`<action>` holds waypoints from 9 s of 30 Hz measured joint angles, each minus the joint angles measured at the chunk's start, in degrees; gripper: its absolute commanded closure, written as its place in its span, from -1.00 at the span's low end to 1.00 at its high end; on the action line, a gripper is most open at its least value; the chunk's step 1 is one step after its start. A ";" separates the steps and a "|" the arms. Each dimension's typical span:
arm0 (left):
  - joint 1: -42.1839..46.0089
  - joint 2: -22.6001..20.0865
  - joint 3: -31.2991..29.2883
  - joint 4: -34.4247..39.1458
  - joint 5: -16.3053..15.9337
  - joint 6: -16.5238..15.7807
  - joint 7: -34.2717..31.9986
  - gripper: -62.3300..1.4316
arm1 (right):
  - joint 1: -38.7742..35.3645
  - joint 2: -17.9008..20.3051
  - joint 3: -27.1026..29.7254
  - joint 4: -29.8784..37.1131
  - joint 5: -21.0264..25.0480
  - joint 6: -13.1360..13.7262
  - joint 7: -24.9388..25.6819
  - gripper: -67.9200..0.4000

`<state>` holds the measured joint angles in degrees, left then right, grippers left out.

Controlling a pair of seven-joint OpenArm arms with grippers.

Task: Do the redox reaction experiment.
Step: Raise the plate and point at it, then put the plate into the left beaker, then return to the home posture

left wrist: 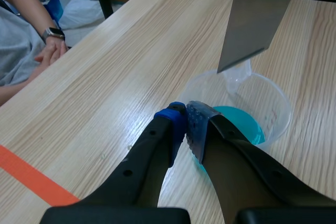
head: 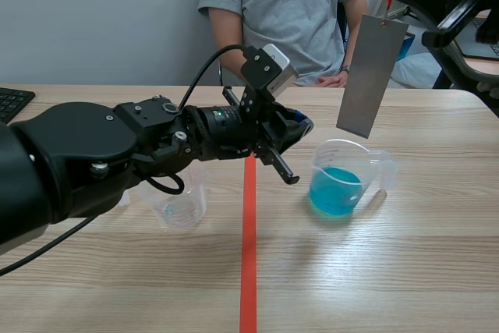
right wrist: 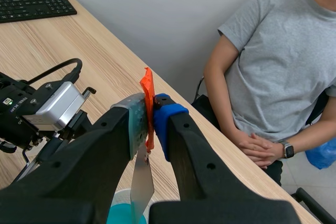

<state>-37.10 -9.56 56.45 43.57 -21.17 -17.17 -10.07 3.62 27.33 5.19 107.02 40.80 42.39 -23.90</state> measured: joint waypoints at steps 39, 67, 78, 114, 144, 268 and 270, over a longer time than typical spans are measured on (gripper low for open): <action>-0.02 0.66 0.00 -0.09 -0.07 -3.52 -2.54 0.83 | 0.00 0.00 0.00 0.00 0.00 0.00 0.00 0.95; 12.22 -22.43 -10.97 18.99 -11.02 0.39 -2.12 0.83 | 0.00 0.00 0.00 0.00 0.00 0.00 -0.02 0.95; 43.04 -40.83 -33.53 40.06 -13.62 11.54 0.61 0.83 | 0.00 0.00 0.00 0.00 0.00 0.00 -0.02 0.95; 88.87 -23.12 -55.60 40.02 -13.40 17.59 1.97 0.83 | 1.46 0.00 -3.96 0.00 -0.02 0.00 1.51 0.94; 90.75 -22.97 -55.60 40.02 -13.40 17.57 1.92 0.83 | 13.68 -20.87 -27.87 -1.16 -14.95 -0.90 -0.22 0.94; 90.75 -22.97 -55.60 40.00 -13.70 20.98 1.70 -1.00 | 0.85 -8.74 -44.61 -10.23 -23.32 -6.93 29.83 -1.00; 90.75 -22.97 -55.60 40.00 -13.70 20.98 1.70 -1.00 | -0.66 -5.88 -42.01 -8.41 -21.29 -8.92 29.81 -1.00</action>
<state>53.65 -32.53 0.84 83.57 -34.87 3.81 -8.36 2.96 21.45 -36.82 98.61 19.51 33.47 5.91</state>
